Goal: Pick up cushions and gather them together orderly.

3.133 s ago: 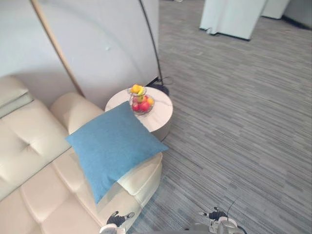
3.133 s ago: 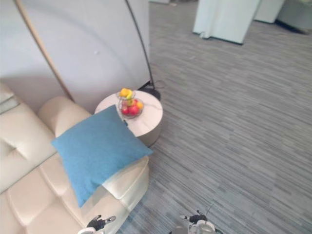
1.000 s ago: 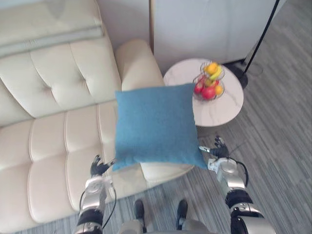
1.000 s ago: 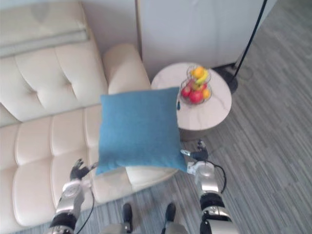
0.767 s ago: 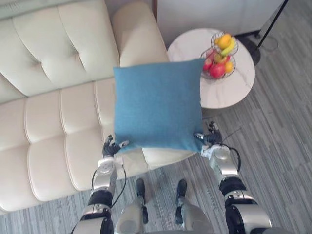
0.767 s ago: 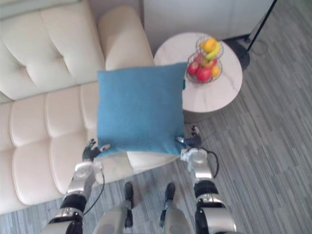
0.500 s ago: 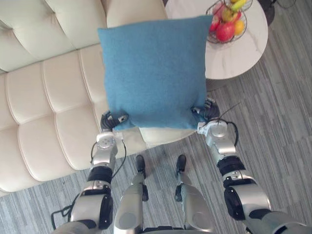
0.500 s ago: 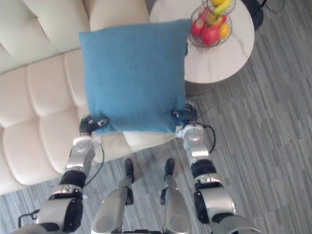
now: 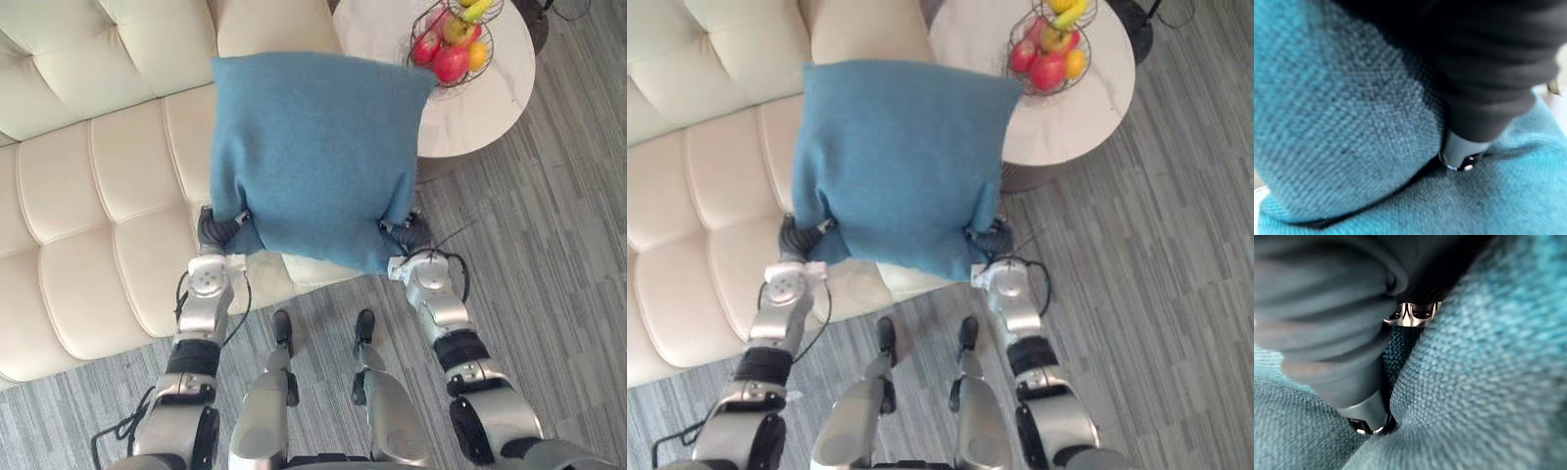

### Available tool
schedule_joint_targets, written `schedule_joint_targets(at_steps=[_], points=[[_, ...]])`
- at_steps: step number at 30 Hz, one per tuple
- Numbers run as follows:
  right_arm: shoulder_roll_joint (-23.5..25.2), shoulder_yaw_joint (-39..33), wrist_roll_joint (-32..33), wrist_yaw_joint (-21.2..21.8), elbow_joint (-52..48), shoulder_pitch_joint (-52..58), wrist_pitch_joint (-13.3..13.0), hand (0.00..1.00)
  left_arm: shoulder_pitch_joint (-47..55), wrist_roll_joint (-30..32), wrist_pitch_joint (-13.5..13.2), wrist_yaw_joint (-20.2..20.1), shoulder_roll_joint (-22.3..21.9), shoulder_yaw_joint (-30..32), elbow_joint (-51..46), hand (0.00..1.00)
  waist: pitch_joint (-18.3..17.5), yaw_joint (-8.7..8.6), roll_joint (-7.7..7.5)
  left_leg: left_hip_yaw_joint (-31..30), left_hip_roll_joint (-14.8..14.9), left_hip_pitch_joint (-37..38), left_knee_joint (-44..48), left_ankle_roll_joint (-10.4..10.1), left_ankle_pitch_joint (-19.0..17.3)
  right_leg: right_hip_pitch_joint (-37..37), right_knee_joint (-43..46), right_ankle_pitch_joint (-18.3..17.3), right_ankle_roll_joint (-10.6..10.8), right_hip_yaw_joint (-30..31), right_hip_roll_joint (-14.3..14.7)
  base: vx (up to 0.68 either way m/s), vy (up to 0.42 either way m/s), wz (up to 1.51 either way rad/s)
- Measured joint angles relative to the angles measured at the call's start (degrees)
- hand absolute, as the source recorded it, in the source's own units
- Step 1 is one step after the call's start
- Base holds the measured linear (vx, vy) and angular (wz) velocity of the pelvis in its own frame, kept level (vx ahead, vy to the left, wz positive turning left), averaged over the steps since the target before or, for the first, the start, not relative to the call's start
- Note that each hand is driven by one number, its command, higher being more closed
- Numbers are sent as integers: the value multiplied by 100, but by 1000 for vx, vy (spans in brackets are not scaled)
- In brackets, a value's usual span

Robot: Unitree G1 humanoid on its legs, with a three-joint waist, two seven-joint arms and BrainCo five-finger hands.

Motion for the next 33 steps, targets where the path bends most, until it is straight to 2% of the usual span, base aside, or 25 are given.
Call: schedule_joint_targets(at_steps=[6,9,11,12,16,20,22,24,25,26,27,28,29,30,32,33], points=[[34,156,76,199,-563,824,8,100,909,-91,9,-71,-252,-65,-741,100,-279,-39,11,-68,3,236,2,-7,2,265,-4,-48,58,104,19,68,35,6],[160,163,73,351,-907,1326,12,100,1436,-176,16,-74,-388,-96,-1008,100,-694,-39,12,-78,19,447,2,-49,-38,493,-4,-132,122,150,18,53,21,5],[325,166,88,480,-1337,1868,13,100,1983,-217,29,-84,-509,-103,-1386,100,-1028,-30,-7,-92,4,690,-6,-85,-159,756,29,-430,120,127,-34,42,-9,11],[440,168,100,572,-1561,2159,13,100,2355,-216,29,-92,-605,-102,-1634,100,-1204,-29,24,-91,-22,829,-13,-122,-233,872,135,-682,166,117,-78,30,-21,11],[465,267,167,755,-1914,2778,40,100,3139,-215,31,-176,-991,-95,-2074,100,-1626,21,283,-188,45,1013,-41,-192,-273,1054,366,-952,176,-168,-60,18,-32,21],[465,362,157,781,-2215,2916,38,100,3347,-220,31,-213,-1045,-81,-2298,100,-1843,98,271,-426,98,963,-7,-245,-243,1202,368,-980,143,-513,-64,10,-30,44],[481,370,151,781,-2237,2862,10,100,3335,-220,29,-267,-1095,28,-2346,100,-1950,138,177,-117,216,753,199,-215,-352,1195,368,-972,136,-748,-127,-12,5,57],[484,369,80,786,-2102,2759,-19,100,3348,-221,27,-310,-1142,116,-2331,100,-2079,138,68,715,434,350,860,-137,-581,1081,474,-972,136,-978,-269,17,56,54],[478,366,74,787,-2012,2672,-20,100,3349,-222,27,-311,-1141,145,-2294,100,-2137,135,50,1054,522,231,1079,-98,-710,1033,497,-971,137,-1015,-331,18,107,40],[470,353,17,788,-1858,2516,-19,100,3342,-225,28,-316,-1136,185,-2248,100,-2158,91,43,1586,682,107,1492,24,-906,1030,507,-959,165,-1088,-467,24,157,26],[423,352,-89,796,-1597,2354,-24,100,3345,-230,27,-319,-1149,197,-2119,100,-2186,68,96,1881,836,109,1765,51,-962,1027,563,-957,283,-1082,-542,18,121,18],[422,349,-131,800,-1408,2280,-15,100,3344,-235,28,-319,-1138,209,-2018,100,-2203,67,105,1890,740,151,1733,-82,-983,1038,584,-935,326,-1077,-626,-11,234,7],[451,354,-176,812,-1205,2261,19,100,3353,-241,38,-318,-1127,240,-1895,100,-2278,41,74,1826,538,209,1543,-63,-963,1043,573,-836,380,-1125,-751,-21,255,46],[499,286,-265,820,-997,2267,24,100,3348,-240,72,-319,-1095,223,-1818,100,-2354,-102,56,1668,273,245,1223,68,-830,1085,575,-687,457,-1370,-921,-20,271,57],[579,109,-314,837,-902,2306,33,100,3343,-210,82,-322,-1041,154,-1760,100,-2354,-130,76,1571,136,362,966,136,-687,1135,586,-538,491,-1539,-975,25,159,56],[630,-77,-320,850,-775,2439,44,100,3340,-207,103,-336,-979,-2,-1628,100,-2363,-129,94,1427,-30,569,621,206,-508,1267,665,-414,507,-1728,-1043,56,163,51]])
